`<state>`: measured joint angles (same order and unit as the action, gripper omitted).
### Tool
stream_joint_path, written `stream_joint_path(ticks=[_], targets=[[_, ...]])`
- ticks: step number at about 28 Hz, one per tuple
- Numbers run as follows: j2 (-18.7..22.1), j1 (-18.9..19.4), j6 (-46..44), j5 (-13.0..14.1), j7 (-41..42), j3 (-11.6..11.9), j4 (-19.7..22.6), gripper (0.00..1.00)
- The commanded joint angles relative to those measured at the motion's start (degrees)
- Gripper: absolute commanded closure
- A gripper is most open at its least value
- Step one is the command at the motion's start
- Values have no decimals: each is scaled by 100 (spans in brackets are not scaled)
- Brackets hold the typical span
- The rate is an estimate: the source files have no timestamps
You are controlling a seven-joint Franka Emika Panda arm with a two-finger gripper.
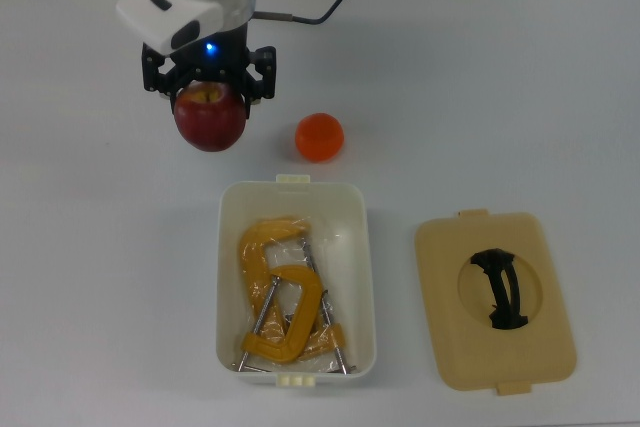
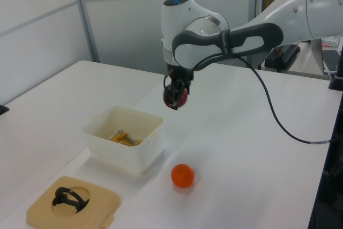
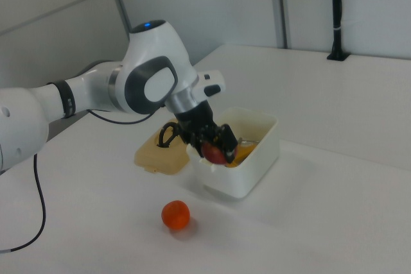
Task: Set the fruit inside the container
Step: 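Carry the apple over the white container and release it inside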
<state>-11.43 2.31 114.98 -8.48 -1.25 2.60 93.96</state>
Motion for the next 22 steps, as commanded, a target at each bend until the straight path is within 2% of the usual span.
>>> stream_joint_path(ticks=[1,6,8,10,11,12,16,20,22], targets=[[-464,209,1244,-338,-700,4,-229,56],[-825,288,2309,-637,-1333,4,-211,50],[-904,288,2503,-743,-1526,-5,-211,43],[-966,305,2661,-787,-1754,4,-211,28],[-1001,323,2775,-796,-1999,4,-211,4],[-992,323,2802,-796,-2080,4,-211,0],[-966,323,2785,-778,-2168,4,-211,0],[-729,314,2645,-682,-2169,-5,-141,0],[-528,323,2251,-577,-2169,-5,34,0]])
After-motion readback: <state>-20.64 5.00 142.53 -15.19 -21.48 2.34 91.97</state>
